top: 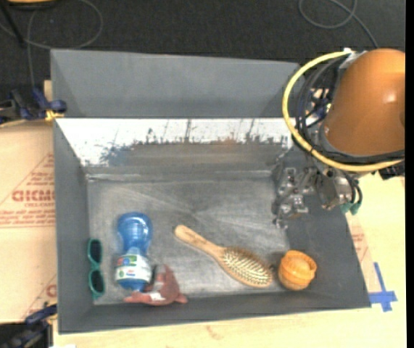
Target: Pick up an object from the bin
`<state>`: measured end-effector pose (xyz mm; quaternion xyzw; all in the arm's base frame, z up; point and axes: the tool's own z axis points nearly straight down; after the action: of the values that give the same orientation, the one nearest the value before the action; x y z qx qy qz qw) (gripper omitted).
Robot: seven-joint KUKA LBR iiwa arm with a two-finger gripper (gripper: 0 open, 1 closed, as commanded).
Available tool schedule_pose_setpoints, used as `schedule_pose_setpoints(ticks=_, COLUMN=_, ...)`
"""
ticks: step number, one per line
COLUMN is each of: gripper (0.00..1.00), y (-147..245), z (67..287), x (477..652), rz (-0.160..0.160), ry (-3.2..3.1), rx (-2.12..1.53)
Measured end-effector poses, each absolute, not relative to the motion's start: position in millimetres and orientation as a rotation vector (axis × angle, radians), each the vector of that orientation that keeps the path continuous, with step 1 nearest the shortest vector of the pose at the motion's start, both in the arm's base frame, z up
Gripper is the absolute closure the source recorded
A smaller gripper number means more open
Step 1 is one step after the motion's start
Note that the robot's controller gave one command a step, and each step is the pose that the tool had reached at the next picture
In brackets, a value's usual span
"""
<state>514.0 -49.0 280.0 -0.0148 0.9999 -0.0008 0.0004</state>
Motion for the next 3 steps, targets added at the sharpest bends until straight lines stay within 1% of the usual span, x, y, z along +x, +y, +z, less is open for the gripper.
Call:
schedule_pose_setpoints(ticks=1, gripper=1.00, y=-50.8, z=304.5, x=517.1, rz=-0.004, ry=3.133, rx=-0.058)
schedule_pose_setpoints(ticks=2, gripper=0.00, y=-45.0, z=165.3, x=512.7, rz=0.004, ry=3.145, rx=-0.037)
schedule_pose_setpoints(ticks=3, gripper=0.00, y=-45.2, z=169.7, x=514.0, rz=0.002, ry=3.138, rx=-0.038)
